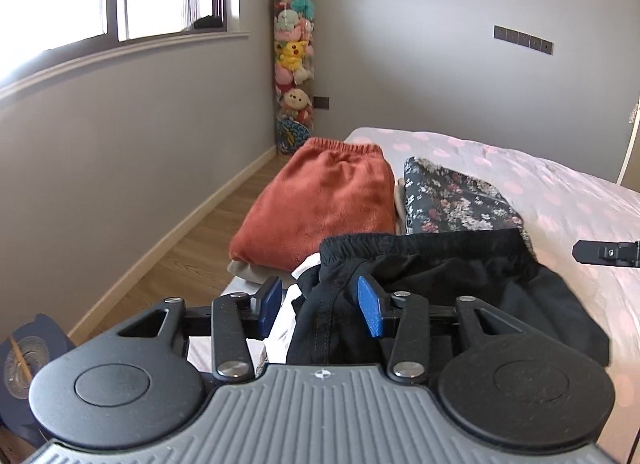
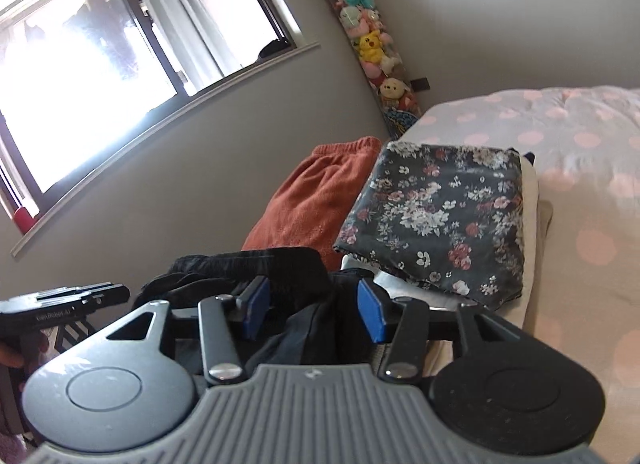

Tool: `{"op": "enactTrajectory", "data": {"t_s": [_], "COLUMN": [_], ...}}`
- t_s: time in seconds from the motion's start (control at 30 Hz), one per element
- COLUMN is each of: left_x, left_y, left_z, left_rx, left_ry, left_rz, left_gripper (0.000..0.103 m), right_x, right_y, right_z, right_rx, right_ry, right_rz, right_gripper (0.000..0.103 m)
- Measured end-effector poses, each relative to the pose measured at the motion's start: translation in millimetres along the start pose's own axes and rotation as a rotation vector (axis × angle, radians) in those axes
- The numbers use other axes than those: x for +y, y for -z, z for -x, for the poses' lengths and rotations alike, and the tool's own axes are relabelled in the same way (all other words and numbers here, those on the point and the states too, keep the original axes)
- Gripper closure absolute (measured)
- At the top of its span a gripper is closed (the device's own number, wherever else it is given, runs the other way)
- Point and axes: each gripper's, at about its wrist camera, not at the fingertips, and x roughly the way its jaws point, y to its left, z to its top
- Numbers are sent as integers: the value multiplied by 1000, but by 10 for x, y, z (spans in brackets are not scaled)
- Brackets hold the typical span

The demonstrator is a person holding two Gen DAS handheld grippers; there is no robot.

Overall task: Fold clothes
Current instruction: 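Lift the folded trousers with both grippers and carry them to the clothes stack, then lower the trousers onto the folded clothes stack and open both grippers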

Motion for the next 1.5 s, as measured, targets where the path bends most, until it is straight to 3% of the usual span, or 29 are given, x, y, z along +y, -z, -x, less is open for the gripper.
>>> {"op": "enactTrajectory", "data": {"t_s": [0.13, 0.2, 0.43, 0.57, 0.83, 0.9, 1.03, 1.2, 1.33, 1.5], "left_x": [-152, -236, -509, -664, -1007, -1098, -1278, -1383, -1510, -1564], "left_y": [-22, -24, 112, 212, 408, 478, 653, 898, 1103, 1311], "left_z": [278, 409, 761, 944, 1236, 1275, 1326, 1296, 1283, 1292], "left_rx": [-14, -19, -36, -50, -83, -84, -94, -85, -70, -40], "left_ry": [-17, -25, -34, -51, -96, -109, -136, -115, -164, -171], "left_rz": [-16, -19, 28, 49, 54, 50, 44, 130, 121, 158], "left_gripper": [57, 55, 49, 47, 39, 33, 33, 33, 29, 29], "right_x": [160, 254, 551, 681, 891, 918, 920, 900, 894, 858], "right_y": [7, 24, 126, 206, 474, 542, 690, 912, 1099, 1270], "right_z": [236, 359, 773, 1005, 1403, 1469, 1561, 1652, 1723, 1780], "right_rx": [1, 3, 9, -9, -55, -68, -84, -83, -85, -76], "right_ry": [-14, -15, -19, -18, 21, 37, 66, 83, 99, 121], "right_rz": [42, 62, 115, 141, 186, 189, 191, 198, 219, 222], "right_gripper": [48, 40, 40, 32, 27, 27, 24, 21, 20, 18]}}
